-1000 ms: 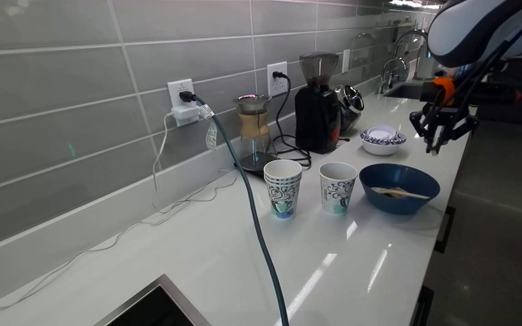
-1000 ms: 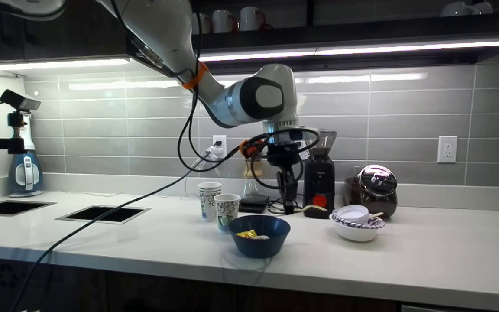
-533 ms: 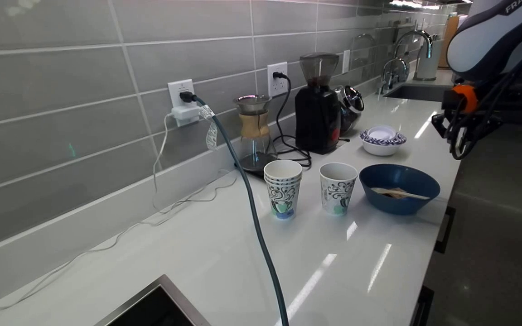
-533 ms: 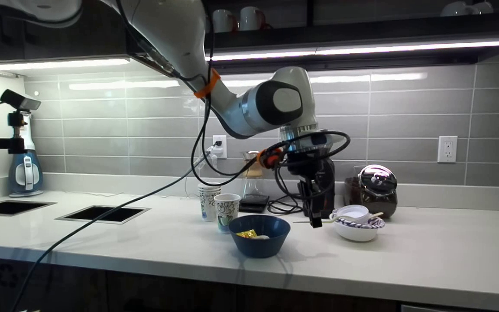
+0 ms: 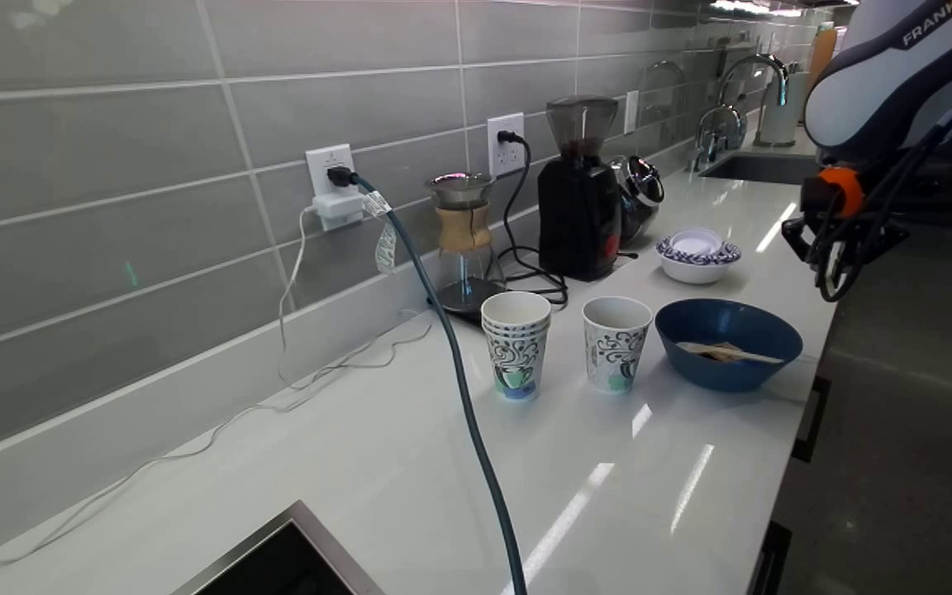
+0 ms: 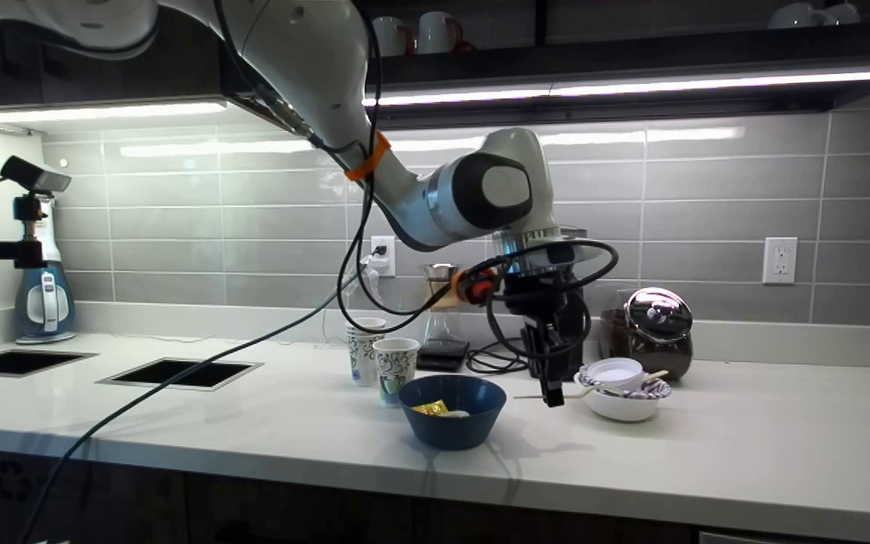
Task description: Remove the white fork from the dark blue bowl and put it on the right side of the counter.
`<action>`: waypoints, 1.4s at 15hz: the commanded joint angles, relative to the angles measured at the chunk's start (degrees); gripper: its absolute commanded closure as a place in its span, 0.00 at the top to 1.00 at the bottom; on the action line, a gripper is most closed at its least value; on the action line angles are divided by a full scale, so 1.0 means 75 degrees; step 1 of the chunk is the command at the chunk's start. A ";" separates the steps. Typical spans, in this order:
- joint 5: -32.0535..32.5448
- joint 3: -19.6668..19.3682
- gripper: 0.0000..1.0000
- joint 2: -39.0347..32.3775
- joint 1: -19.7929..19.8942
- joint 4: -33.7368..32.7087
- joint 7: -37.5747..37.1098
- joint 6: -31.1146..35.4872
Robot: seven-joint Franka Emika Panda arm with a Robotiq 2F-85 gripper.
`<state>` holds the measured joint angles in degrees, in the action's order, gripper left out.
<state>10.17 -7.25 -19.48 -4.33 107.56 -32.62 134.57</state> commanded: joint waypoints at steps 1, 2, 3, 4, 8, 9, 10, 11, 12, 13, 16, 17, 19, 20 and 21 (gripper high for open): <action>-0.0009 0.0153 0.03 -0.0398 0.0177 -0.0084 0.1153 0.0335; -0.0156 0.0256 0.03 -0.0461 0.0269 -0.0085 0.1708 0.0386; -0.0247 0.0336 0.03 -0.0531 0.0372 -0.0077 0.2217 0.0613; -0.0322 0.0408 0.03 -0.0577 0.0466 -0.0068 0.2662 0.0842; -0.1389 0.1103 0.03 -0.0692 0.1068 -0.0065 0.4669 0.1401; -0.1807 0.1351 0.03 -0.0762 0.1269 -0.0145 0.5258 0.1318; -0.2152 0.1558 0.03 -0.0825 0.1434 -0.0208 0.5789 0.1222; -0.2505 0.1772 0.03 -0.0883 0.1607 -0.0270 0.6339 0.1065; -0.2750 0.1927 0.03 -0.0945 0.1736 -0.0339 0.6791 0.0910; -0.2863 0.1991 0.03 -0.1010 0.1799 -0.0388 0.7092 0.0849; -0.2931 0.2035 0.03 -0.1240 0.1905 -0.0531 0.7659 0.0909; -0.2927 0.2039 0.03 -0.1313 0.1936 -0.0591 0.7773 0.0875; -0.2914 0.2068 0.03 -0.1450 0.1992 -0.0692 0.7975 0.0837; -0.2903 0.2079 0.03 -0.1535 0.2011 -0.0746 0.8044 0.0823; -0.2887 0.2097 0.03 -0.1615 0.2024 -0.0795 0.8107 0.0807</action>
<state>-10.05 7.20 -29.00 9.60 104.64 25.01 142.39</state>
